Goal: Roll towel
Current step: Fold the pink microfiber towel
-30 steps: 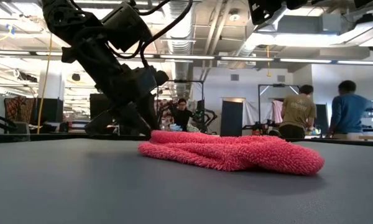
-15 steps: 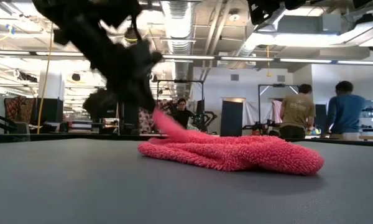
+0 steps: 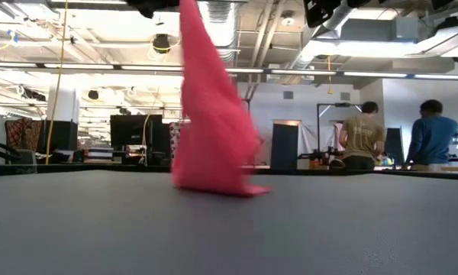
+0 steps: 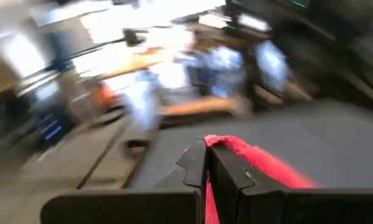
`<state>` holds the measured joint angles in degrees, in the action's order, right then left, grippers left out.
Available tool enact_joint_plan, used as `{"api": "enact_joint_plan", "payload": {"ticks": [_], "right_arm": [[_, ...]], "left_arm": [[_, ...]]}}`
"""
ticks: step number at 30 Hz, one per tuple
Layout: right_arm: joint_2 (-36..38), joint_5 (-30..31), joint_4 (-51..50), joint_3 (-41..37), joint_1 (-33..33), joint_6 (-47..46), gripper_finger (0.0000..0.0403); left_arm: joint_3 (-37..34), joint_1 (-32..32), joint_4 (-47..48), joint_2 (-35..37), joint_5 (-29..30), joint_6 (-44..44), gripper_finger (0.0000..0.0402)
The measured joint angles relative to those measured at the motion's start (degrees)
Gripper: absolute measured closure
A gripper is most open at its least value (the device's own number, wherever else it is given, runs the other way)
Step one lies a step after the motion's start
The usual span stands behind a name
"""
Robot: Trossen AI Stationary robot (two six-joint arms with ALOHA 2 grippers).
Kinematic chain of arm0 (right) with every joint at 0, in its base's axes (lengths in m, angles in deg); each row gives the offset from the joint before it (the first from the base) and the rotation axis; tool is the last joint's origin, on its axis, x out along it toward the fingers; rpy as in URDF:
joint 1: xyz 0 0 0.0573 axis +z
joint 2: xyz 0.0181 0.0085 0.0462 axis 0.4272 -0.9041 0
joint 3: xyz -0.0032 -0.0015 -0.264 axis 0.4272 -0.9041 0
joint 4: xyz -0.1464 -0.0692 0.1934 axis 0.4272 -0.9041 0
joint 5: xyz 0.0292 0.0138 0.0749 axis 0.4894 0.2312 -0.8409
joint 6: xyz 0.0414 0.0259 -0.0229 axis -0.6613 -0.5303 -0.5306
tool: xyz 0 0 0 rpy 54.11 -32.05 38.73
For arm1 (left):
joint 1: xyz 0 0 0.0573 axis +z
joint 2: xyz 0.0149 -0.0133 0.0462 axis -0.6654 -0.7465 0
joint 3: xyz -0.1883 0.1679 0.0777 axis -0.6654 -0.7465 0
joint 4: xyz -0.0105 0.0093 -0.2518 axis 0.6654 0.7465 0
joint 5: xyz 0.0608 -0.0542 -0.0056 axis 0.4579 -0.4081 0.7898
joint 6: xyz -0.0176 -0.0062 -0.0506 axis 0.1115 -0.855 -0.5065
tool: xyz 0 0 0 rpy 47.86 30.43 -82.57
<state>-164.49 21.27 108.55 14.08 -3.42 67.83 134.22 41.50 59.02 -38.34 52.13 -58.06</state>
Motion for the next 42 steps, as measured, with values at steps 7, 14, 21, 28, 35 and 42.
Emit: {"api": "enact_joint_plan", "payload": {"ticks": [7,14,21,28,35,42], "right_arm": [[0.0,0.0,1.1,0.0,0.0,0.0,0.0365],[0.0,0.0,1.1,0.0,0.0,0.0,0.0365],[0.0,0.0,1.0,0.0,0.2,0.0,0.0365],[0.0,0.0,1.7,0.0,0.1,0.0,0.0365],[0.0,0.5,2.6,0.0,0.0,-1.7,0.0365],[0.0,0.6,2.7,0.0,-0.2,-3.0,0.0365]], "left_arm": [[15.1,7.1,13.2,-1.1,0.6,-11.9,0.0401],[23.2,5.7,30.4,-6.1,-5.0,-13.1,0.0401],[17.6,1.1,39.3,-9.2,-6.0,-19.1,0.0401],[15.5,-7.4,49.0,-8.3,3.9,-24.6,0.0401],[15.5,-12.6,61.5,-7.1,6.6,-38.1,0.0401],[18.9,-10.5,72.8,-7.1,20.4,-40.2,0.0401]]}}
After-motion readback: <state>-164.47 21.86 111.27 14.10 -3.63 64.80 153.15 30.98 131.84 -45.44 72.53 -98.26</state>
